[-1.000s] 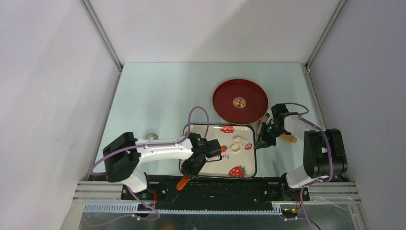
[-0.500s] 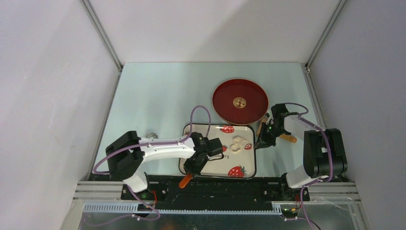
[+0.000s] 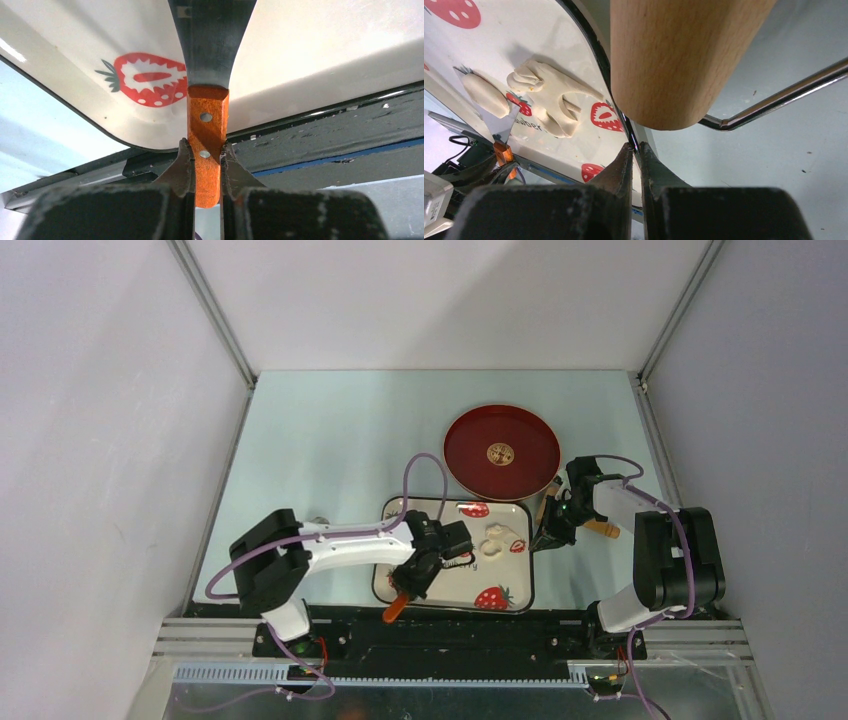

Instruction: Roll out the dumpling wrappers from the dough

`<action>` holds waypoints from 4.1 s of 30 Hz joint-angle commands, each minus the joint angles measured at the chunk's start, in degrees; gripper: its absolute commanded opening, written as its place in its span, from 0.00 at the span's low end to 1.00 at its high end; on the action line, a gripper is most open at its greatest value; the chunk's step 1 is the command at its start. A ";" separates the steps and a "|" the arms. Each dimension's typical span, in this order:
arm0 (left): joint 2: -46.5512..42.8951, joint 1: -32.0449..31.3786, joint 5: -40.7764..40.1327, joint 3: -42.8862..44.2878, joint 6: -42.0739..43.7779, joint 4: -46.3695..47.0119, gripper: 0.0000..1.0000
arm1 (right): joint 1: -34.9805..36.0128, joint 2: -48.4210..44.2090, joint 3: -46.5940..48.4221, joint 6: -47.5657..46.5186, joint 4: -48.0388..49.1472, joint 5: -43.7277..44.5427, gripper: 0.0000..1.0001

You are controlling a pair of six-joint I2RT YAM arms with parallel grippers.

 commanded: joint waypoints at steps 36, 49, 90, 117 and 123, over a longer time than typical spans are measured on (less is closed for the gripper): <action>2.48 9.81 -9.16 23.43 8.82 1.51 0.00 | -1.04 -7.97 9.01 0.68 -5.19 -2.63 0.06; 22.80 14.36 -7.17 45.34 14.87 -0.90 0.00 | -2.60 -4.19 19.61 3.30 1.60 -13.24 0.00; 36.76 18.77 -0.56 64.46 15.18 -1.65 0.00 | 6.20 33.66 50.70 2.46 -0.77 -0.71 0.00; 36.03 18.76 -3.36 62.64 16.88 -2.93 0.00 | 9.57 35.89 52.09 -0.94 -1.89 13.11 0.00; 37.47 18.78 -2.73 64.24 16.53 -3.01 0.00 | 9.70 36.64 52.61 -1.69 -2.47 15.26 0.00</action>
